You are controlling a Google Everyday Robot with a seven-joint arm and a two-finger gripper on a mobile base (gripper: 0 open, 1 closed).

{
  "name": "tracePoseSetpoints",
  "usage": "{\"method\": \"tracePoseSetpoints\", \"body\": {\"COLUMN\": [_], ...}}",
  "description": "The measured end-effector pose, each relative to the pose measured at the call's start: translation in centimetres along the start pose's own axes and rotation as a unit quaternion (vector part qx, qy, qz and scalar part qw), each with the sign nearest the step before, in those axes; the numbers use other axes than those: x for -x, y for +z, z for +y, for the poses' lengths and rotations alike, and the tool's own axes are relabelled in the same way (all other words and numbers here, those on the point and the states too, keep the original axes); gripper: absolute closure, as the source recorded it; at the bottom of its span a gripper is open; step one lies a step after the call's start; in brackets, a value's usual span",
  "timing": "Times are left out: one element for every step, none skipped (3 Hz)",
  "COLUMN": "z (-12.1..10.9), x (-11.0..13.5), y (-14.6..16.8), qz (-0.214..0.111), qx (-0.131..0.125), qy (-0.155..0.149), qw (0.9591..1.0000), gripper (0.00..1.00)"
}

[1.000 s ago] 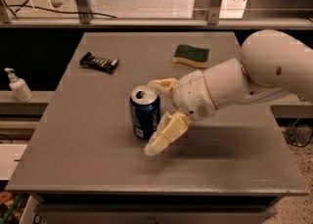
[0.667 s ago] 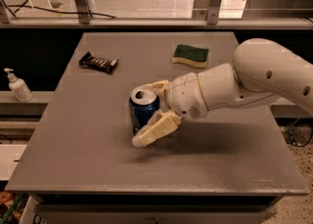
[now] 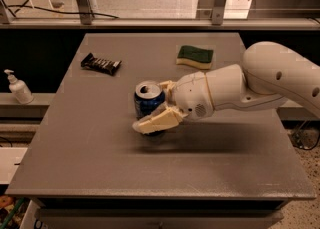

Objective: Move pepsi can near rxbar chocolate

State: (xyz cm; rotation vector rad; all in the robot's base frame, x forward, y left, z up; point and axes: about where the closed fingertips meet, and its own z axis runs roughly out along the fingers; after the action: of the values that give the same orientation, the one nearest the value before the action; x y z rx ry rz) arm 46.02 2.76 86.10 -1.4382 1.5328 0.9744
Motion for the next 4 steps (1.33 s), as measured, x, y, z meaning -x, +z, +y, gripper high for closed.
{"method": "tracePoseSetpoints", "body": {"z": [0.2,0.2,0.1,-2.8], "x": [0.1,0.2,0.7,2.1], "y": [0.2,0.3,0.0,0.1], "qz": [0.001,0.002,-0.007,-0.019], "qx": [0.002,0.004,-0.005,-0.023], "qy": [-0.002,-0.003,-0.022,-0.050], "qw": [1.0000,1.0000,0.9997,0.9983], "gripper": [0.88,1.00,1.00,1.00]}}
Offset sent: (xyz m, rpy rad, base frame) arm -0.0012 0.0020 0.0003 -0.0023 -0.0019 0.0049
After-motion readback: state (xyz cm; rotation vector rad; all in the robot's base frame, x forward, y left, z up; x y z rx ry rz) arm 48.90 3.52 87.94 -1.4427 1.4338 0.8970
